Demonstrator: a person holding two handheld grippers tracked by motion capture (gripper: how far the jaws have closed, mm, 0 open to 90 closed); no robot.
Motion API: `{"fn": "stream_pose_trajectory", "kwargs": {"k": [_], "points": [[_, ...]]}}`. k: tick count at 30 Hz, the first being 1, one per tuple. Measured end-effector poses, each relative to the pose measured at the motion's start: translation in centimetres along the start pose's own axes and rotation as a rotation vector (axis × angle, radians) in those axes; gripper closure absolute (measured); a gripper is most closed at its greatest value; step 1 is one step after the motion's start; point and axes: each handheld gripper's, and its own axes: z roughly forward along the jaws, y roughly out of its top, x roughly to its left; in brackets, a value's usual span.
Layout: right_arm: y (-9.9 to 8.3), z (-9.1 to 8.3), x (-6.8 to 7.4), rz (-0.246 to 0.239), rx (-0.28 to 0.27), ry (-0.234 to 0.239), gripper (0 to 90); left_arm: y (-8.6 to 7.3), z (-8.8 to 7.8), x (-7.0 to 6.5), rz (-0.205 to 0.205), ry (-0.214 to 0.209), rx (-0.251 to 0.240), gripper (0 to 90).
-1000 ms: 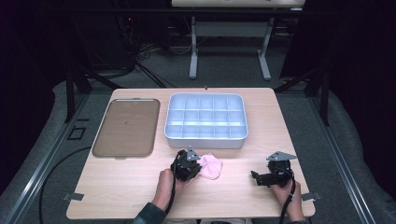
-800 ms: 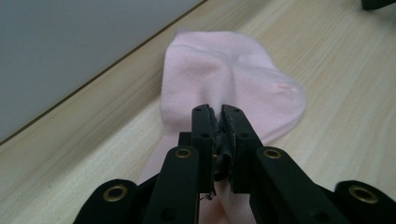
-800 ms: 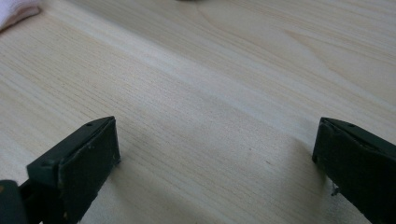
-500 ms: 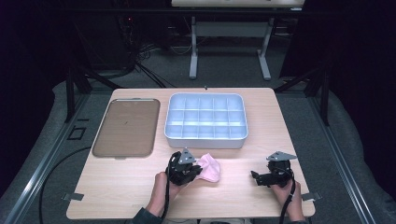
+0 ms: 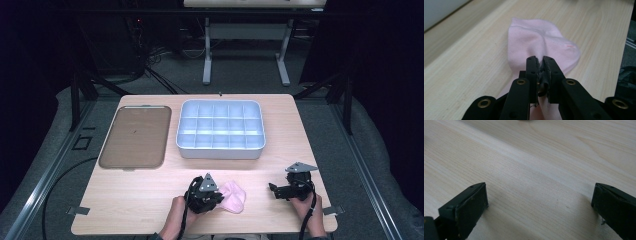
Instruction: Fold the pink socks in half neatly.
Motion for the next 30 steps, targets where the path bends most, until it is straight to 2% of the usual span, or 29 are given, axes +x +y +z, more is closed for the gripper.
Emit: {"fn": "stream_pose_trajectory", "kwargs": {"k": [4, 7, 10, 12, 14, 18, 20, 21, 26, 30], "points": [[0.0, 0.0, 0.0, 0.000, 0.001, 0.000, 0.1, -0.4, 0.7, 0.2, -0.003, -0.008, 0.011, 78.0], [0.0, 0.0, 0.0, 0.001, -0.002, 0.000, 0.1, -0.5, 0.5, 0.4, -0.017, 0.009, -0.004, 64.8], [0.0, 0.0, 0.0, 0.001, -0.001, -0.001, 0.1, -0.5, -0.7, 0.8, -0.044, 0.038, -0.028, 49.7], [0.0, 0.0, 0.0, 0.000, 0.001, 0.002, 0.1, -0.7, -1.7, 1.1, -0.070, 0.053, -0.061, 45.9], [0.0, 0.0, 0.0, 0.000, 0.001, 0.002, 0.1, -1.1, -2.7, 1.6, -0.094, 0.076, -0.071, 42.0], [0.0, 0.0, 0.0, 0.003, 0.000, -0.001, 0.1, -2.6, -4.1, 2.4, -0.151, 0.120, -0.054, 42.2], [0.0, 0.0, 0.0, 0.004, -0.002, -0.003, 0.1, -3.9, -4.7, 2.9, -0.203, 0.143, -0.040, 43.9], [0.0, 0.0, 0.0, 0.004, -0.002, -0.003, 0.1, -3.9, -4.7, 2.9, -0.203, 0.143, -0.040, 44.4], [0.0, 0.0, 0.0, 0.005, -0.002, -0.004, 0.1, -5.8, -5.6, 3.1, -0.260, 0.159, -0.042, 49.7], [0.0, 0.0, 0.0, 0.006, -0.002, -0.004, 0.1, -6.7, -5.5, 3.1, -0.262, 0.149, -0.030, 58.1]]}}
